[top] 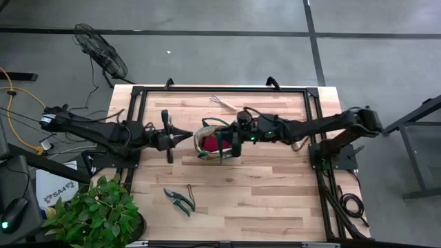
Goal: Pick & Place Garden tools in Gardening bag
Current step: Put the right green shear scissors into the light brown gardening bag
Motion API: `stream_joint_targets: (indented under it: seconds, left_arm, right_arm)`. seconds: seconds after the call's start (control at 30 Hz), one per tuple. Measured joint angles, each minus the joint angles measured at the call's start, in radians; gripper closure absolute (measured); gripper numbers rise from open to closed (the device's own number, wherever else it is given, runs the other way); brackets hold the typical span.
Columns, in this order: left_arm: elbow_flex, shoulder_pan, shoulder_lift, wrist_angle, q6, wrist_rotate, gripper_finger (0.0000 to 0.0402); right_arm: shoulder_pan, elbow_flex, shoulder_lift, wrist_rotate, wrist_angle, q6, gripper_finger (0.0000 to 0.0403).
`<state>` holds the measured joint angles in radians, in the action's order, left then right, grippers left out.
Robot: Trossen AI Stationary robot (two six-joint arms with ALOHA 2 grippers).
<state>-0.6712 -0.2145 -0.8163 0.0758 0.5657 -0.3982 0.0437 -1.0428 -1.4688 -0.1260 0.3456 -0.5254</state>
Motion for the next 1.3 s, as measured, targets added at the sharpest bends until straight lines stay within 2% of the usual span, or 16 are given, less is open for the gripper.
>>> stream_joint_targets:
  seconds: [0.1, 0.23, 0.33, 0.43, 0.63, 0.77, 1.03, 1.13, 1.3]
  left_arm:
    - [0.000, 0.040, 0.053, -0.103, -0.203, 0.153, 0.0383]
    - [0.000, 0.089, 0.084, -0.188, -0.360, 0.286, 0.0382]
    - [0.006, 0.106, 0.094, -0.252, -0.426, 0.310, 0.0382]
    - [0.075, 0.110, 0.126, -0.246, -0.479, 0.306, 0.0382]
    - [0.260, 0.110, 0.261, -0.062, -0.562, 0.304, 0.0382]
    - [0.349, 0.110, 0.366, -0.015, -0.606, 0.301, 0.0382]
    - [0.471, 0.110, 0.577, -0.026, -0.668, 0.304, 0.0382]
    - [0.513, 0.110, 0.644, -0.026, -0.686, 0.303, 0.0382]
    - [0.574, 0.110, 0.724, -0.025, -0.718, 0.306, 0.0382]
  right_arm:
    - [0.002, -0.001, 0.075, -0.059, -0.132, 0.087, 0.0367]
    - [0.013, -0.001, 0.176, -0.165, -0.270, 0.165, 0.0367]
    - [0.035, -0.001, 0.241, -0.272, -0.374, 0.222, 0.0367]
    - [0.066, 0.001, 0.281, -0.366, -0.457, 0.261, 0.0367]
    - [0.116, 0.107, 0.331, -0.450, -0.459, 0.280, 0.0367]
    - [0.134, 0.247, 0.362, -0.483, -0.315, 0.290, 0.0367]
    - [0.148, 0.525, 0.409, -0.504, 0.163, 0.410, 0.0367]
    - [0.154, 0.594, 0.409, -0.496, 0.307, 0.453, 0.0367]
    - [0.154, 0.659, 0.408, -0.478, 0.416, 0.484, 0.0367]
